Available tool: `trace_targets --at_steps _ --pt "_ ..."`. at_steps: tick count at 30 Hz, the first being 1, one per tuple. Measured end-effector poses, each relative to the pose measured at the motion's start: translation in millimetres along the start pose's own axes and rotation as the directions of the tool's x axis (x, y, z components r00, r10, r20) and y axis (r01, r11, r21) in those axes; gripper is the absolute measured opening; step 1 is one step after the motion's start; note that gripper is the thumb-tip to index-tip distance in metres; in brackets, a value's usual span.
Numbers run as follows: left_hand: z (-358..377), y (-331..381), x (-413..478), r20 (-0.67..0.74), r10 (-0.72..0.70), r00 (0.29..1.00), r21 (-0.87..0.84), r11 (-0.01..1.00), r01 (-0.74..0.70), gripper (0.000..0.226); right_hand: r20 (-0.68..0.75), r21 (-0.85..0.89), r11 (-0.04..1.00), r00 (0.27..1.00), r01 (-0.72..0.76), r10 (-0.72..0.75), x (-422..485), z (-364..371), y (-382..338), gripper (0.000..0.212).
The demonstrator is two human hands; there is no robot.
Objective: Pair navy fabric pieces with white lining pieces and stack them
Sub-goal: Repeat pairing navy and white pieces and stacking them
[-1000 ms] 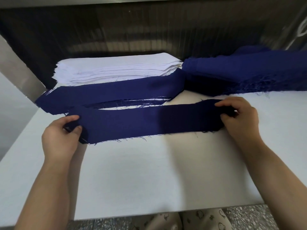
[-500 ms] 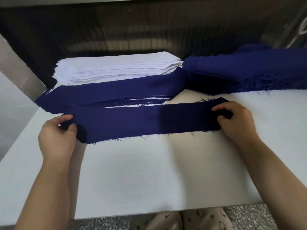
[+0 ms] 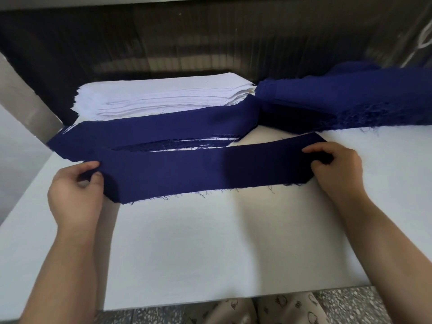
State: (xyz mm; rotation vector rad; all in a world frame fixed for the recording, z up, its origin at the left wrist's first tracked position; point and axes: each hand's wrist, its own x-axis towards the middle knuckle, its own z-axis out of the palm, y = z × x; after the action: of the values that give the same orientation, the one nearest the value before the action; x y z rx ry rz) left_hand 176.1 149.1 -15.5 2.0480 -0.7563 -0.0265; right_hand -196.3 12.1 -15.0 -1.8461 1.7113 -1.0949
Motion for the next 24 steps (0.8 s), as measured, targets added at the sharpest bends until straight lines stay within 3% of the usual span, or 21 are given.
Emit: trace_targets --at_steps 6,10,15,17,20,24 --pt "-0.8 1.1 1.0 0.015 -0.023 1.0 0.006 1.0 0.023 0.026 0.075 -0.028 0.999 0.997 0.024 -0.022 0.2 0.7 1.8 0.04" --pt "0.8 2.9 0.1 0.091 -0.049 0.995 0.218 0.976 0.028 0.03 0.094 -0.081 0.993 0.992 0.088 -0.08 0.5 3.3 0.7 0.033" --pt "1.2 3.2 0.9 0.113 -0.073 0.991 0.326 0.945 0.033 0.036 0.047 -0.163 0.979 0.992 0.126 -0.119 -1.9 2.4 -1.1 0.027" --pt "1.6 4.9 0.7 0.08 -0.102 0.992 0.345 0.936 0.068 0.041 0.048 -0.299 0.949 0.995 0.096 -0.086 -2.4 2.2 -0.8 0.032" --pt "1.7 6.9 0.4 0.052 -0.13 0.99 0.317 0.942 0.107 0.049 0.102 -0.465 0.885 0.991 -0.03 0.087 -2.1 1.8 -3.5 0.049" --pt "1.2 8.8 -2.5 0.069 -0.066 0.995 0.24 0.97 0.048 0.042 0.116 -0.479 0.877 0.988 -0.037 0.105 -1.9 3.8 -6.1 0.053"
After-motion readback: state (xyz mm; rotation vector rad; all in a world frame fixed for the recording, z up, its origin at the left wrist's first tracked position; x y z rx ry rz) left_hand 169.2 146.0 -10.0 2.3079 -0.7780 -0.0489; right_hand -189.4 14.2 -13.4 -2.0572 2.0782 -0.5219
